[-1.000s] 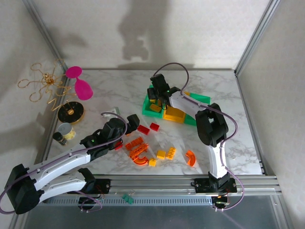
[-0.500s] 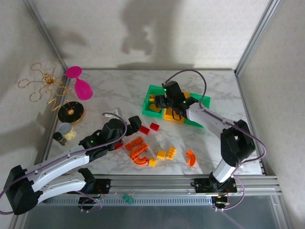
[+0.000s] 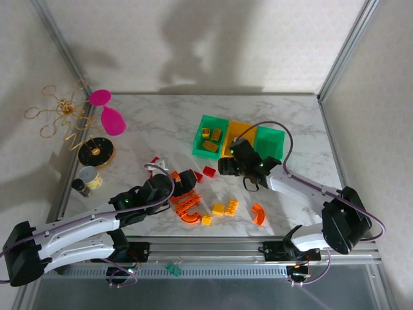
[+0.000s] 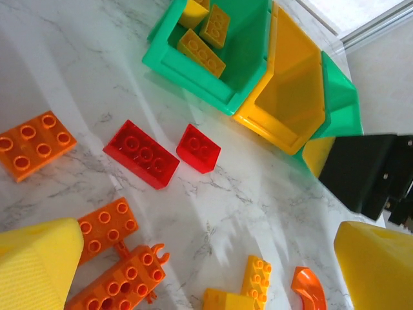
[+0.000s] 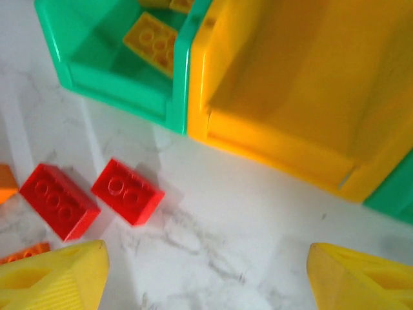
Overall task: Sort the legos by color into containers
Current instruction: Pick up the lego from the bottom-center of the table.
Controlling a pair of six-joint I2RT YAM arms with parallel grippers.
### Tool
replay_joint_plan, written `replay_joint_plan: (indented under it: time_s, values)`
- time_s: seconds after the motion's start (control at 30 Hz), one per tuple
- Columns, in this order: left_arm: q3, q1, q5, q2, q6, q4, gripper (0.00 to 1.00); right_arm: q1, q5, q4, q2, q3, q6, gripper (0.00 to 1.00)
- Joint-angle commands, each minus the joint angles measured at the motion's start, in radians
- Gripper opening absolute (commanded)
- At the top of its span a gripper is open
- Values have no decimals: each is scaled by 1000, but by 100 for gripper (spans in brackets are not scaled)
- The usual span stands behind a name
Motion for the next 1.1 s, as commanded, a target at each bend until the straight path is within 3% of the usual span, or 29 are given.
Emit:
replay_joint_plan:
  time_s: [0.0,0.47,1.07]
  values:
    - [-25,-35,-60,-20,-57,14,100,36,29,-32,-50,-62,104,82]
    - [-49,-98,-134,-28,-114,4,100,129,5,7,-26,-198,243,81]
    - [-22,-101,-141,-13,-107,-20,100,249,71,-111,35,-218,426,63]
